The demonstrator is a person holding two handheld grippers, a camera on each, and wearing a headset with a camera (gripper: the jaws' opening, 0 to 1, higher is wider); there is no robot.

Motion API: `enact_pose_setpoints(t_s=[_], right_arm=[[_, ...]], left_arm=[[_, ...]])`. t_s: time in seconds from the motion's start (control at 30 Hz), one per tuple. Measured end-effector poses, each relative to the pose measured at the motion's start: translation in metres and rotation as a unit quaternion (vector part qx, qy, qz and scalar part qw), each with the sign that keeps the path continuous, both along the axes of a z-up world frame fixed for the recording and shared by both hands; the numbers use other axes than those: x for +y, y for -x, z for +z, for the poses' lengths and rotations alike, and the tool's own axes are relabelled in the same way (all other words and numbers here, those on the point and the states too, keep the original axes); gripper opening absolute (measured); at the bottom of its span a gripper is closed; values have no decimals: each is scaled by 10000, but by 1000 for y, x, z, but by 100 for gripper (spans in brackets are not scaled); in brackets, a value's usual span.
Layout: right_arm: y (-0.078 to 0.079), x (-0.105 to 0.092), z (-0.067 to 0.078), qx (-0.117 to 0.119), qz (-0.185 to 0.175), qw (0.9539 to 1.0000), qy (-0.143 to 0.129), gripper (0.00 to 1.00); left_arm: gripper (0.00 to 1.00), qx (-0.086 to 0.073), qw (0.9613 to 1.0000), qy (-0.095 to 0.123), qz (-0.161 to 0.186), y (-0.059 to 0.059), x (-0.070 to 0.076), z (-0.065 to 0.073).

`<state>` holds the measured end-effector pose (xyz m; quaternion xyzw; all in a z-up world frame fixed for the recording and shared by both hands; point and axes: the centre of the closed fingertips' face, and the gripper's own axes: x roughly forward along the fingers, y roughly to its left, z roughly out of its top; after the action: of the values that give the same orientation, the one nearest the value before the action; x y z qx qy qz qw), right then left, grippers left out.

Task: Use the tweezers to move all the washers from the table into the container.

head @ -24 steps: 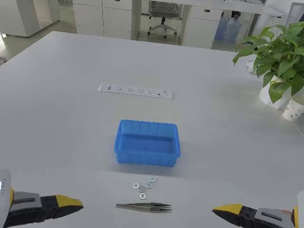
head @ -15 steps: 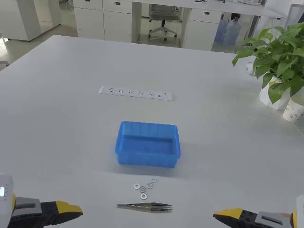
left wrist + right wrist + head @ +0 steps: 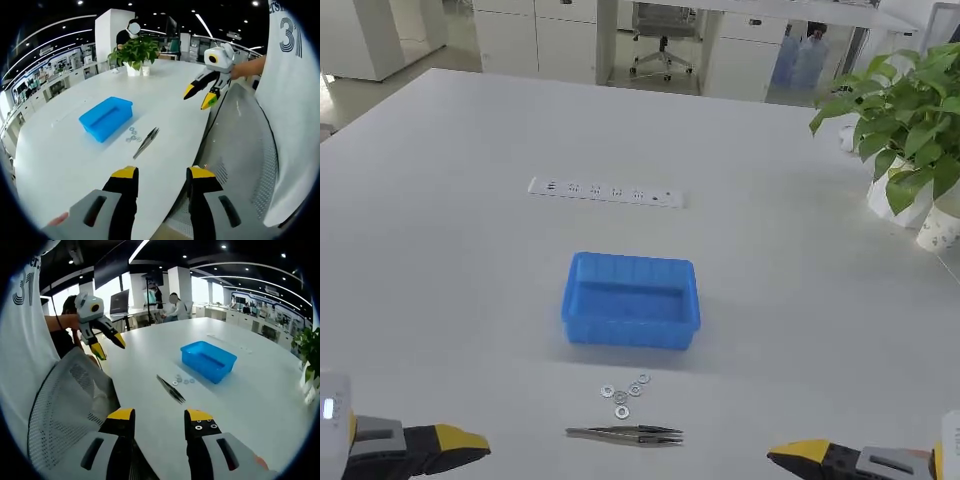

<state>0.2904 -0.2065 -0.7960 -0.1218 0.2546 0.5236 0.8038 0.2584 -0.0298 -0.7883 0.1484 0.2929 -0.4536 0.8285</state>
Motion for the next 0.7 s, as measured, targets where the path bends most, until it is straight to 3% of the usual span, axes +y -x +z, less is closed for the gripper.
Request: enact_pose_setpoints(t_s=[0.13, 0.2, 0.27, 0.4, 0.5, 0.7], right_arm=[[-1, 0, -2, 17, 8, 10000, 29, 41], [-1, 0, -2, 29, 2, 10000, 30, 41], [-1, -1, -3, 55, -4, 10000, 38, 41], [-3, -2, -7, 81, -19, 9999, 112, 41], [-6, 2, -7, 159, -6, 9999, 46, 41], [-22, 15, -10, 58, 161, 9997, 187, 41]], left_arm=[[43, -107, 9999, 15, 69, -7, 1, 0], [43, -227, 9993, -289, 94, -12, 6, -9], [43, -213, 9991, -361, 107, -11, 5, -15], [43, -188, 9990, -157, 363, -17, 2, -14], [44, -184, 9985, -163, 488, -24, 0, -17], [41, -57, 9975, -60, 698, -46, -11, -21]])
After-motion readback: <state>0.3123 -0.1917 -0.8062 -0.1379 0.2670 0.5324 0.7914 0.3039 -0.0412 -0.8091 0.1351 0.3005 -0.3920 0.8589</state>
